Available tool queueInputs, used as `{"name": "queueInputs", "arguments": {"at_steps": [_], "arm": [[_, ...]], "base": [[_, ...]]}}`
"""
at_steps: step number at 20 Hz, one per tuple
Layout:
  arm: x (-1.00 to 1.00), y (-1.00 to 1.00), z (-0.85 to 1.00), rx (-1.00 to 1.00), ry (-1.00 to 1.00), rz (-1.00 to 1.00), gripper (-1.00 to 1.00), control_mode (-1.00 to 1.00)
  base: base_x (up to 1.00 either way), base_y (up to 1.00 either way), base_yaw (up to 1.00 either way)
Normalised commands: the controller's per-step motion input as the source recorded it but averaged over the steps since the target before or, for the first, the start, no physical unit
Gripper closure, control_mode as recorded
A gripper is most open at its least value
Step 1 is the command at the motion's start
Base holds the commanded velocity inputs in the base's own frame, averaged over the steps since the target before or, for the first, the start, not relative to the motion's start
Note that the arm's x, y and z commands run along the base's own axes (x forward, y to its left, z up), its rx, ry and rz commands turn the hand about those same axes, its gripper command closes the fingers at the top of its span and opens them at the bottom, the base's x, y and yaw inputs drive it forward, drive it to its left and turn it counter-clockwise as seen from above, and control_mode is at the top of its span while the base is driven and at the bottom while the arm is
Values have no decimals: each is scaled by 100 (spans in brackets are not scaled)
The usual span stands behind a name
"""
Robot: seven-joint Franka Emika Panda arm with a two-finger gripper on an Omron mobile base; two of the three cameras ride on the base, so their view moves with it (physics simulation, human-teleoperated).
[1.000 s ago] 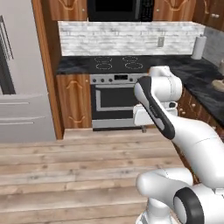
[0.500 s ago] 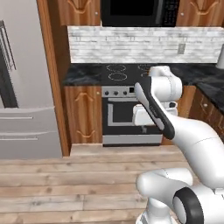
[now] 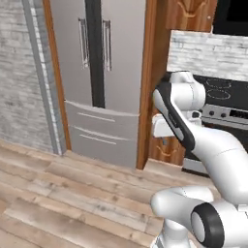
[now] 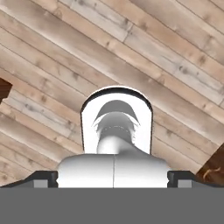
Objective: Place the large bottle from the dining counter next to the other large bottle outside the sink, and place the small bottle from the dining counter next to the other small bottle inside the sink.
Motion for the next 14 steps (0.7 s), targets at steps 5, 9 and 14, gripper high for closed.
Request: {"name": "queueInputs", "arguments": {"at_steps": [5,9,14], "arm": [[0,0,0,0,0,0,-100,100],[0,0,0,0,0,0,-100,100],[0,0,0,0,0,0,-100,100]], "base": [[46,31,82],[74,1,81],[100,-38,65]]}}
